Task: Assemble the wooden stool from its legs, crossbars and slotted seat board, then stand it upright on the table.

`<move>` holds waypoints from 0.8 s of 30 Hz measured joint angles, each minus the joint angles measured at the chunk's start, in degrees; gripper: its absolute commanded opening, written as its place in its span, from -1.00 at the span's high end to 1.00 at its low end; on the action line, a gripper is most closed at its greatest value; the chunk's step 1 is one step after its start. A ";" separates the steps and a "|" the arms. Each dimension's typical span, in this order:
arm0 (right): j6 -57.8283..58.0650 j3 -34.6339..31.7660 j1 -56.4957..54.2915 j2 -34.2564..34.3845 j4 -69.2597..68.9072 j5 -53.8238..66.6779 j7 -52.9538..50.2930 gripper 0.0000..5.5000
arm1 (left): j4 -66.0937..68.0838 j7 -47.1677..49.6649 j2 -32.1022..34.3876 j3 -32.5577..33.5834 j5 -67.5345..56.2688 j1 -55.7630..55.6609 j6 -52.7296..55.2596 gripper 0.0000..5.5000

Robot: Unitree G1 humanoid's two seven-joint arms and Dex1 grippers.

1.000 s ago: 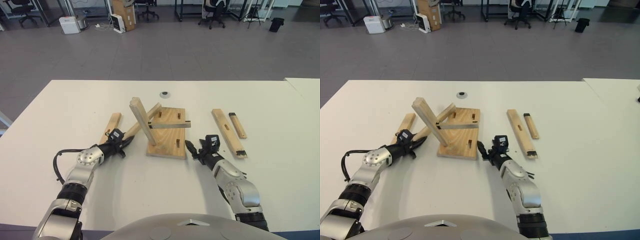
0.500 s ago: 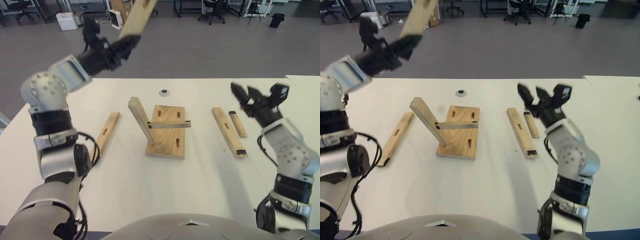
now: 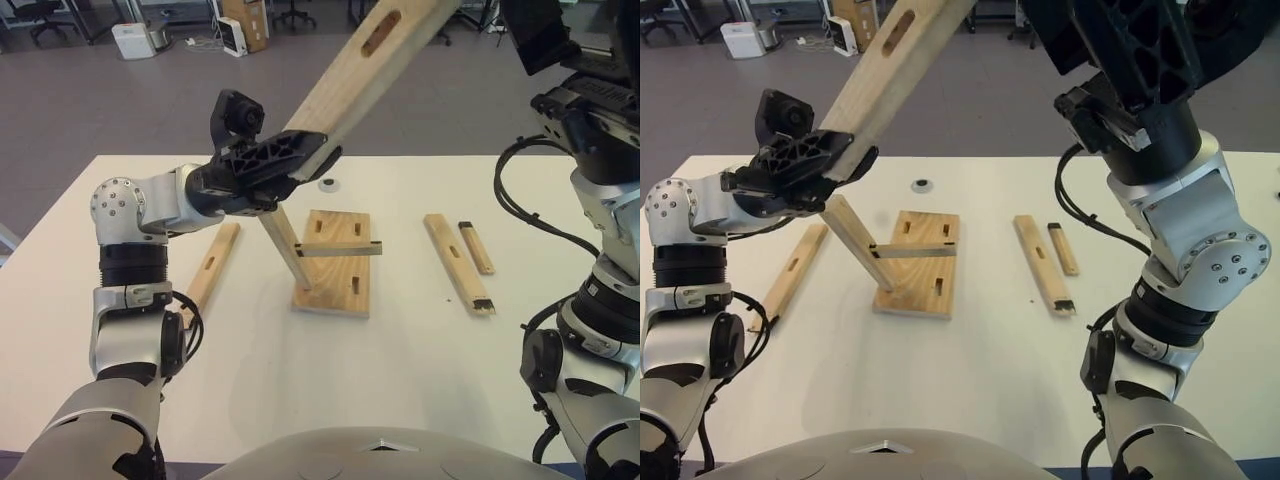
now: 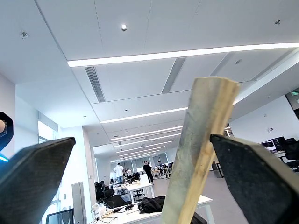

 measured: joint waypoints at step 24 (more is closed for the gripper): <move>-4.16 8.73 4.06 -3.85 8.09 -2.93 3.65 -0.96 | -5.63 -18.22 9.18 -15.33 -0.24 4.10 -0.60 0.63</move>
